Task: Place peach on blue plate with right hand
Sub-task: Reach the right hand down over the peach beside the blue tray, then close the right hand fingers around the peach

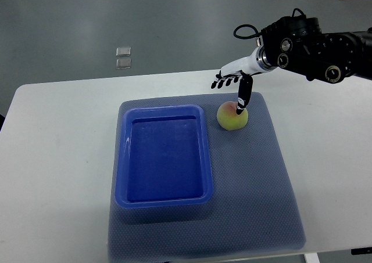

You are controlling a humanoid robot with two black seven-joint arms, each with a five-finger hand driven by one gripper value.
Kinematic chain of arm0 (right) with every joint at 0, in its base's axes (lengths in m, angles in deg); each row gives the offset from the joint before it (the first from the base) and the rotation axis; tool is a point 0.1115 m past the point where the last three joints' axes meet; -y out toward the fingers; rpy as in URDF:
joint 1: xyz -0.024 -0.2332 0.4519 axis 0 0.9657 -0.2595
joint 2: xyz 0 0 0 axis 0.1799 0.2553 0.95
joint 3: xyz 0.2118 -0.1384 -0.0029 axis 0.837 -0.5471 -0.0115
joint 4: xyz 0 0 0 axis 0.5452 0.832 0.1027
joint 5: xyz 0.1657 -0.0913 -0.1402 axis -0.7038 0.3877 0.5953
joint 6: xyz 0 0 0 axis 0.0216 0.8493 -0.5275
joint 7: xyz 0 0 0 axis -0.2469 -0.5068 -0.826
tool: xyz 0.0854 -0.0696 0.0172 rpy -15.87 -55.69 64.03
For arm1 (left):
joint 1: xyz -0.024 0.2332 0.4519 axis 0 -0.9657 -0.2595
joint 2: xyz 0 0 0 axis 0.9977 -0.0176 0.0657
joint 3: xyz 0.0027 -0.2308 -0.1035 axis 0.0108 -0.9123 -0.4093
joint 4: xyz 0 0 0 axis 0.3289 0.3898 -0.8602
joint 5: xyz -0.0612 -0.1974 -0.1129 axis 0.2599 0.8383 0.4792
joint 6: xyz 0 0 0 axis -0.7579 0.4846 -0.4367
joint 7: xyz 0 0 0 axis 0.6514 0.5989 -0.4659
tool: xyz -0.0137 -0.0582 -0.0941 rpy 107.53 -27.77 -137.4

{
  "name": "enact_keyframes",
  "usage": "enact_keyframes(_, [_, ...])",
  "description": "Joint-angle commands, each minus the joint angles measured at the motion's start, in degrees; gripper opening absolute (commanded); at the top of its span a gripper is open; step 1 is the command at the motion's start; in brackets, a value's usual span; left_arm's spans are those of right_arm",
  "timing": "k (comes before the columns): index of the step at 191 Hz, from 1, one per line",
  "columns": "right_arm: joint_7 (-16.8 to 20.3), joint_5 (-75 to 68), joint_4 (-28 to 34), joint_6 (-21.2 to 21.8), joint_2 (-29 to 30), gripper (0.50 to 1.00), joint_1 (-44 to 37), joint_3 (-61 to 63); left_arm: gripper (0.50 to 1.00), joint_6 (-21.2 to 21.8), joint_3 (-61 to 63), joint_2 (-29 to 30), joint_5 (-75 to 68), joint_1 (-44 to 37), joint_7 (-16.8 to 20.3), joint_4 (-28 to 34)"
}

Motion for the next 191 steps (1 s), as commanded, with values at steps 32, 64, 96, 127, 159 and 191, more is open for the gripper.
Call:
enact_keyframes(32, [-0.3,0.2,-1.4,-1.4,1.7,0.93,3.7,0.5,1.0,-0.1,0.0,0.0,0.0,0.0,0.0,0.3])
enact_keyframes(64, [-1.5,2.4,-2.2,-1.9,2.5,0.93,5.6,0.5,1.0,-0.1,0.0,0.0,0.0,0.0,0.0,0.4])
enact_keyframes(96, [-2.1,3.8,-3.0,-4.8,2.7,0.928,7.5,0.3,1.0,-0.1,0.0,0.0,0.0,0.0,0.0,0.3])
enact_keyframes(127, [-3.6,6.7,-3.0,-8.8,2.6,0.852,9.4,-0.1,1.0,-0.1,0.0,0.0,0.0,0.0,0.0,0.3])
enact_keyframes(159, [-4.0,8.3,-3.0,-10.1,2.6,0.664,10.4,-0.1,1.0,0.0,0.0,0.0,0.0,0.0,0.0,0.3])
enact_keyframes(191, [-3.9,8.2,-2.2,-9.3,1.3,0.5,8.2,0.1,1.0,0.0,0.0,0.0,0.0,0.0,-0.1,0.3])
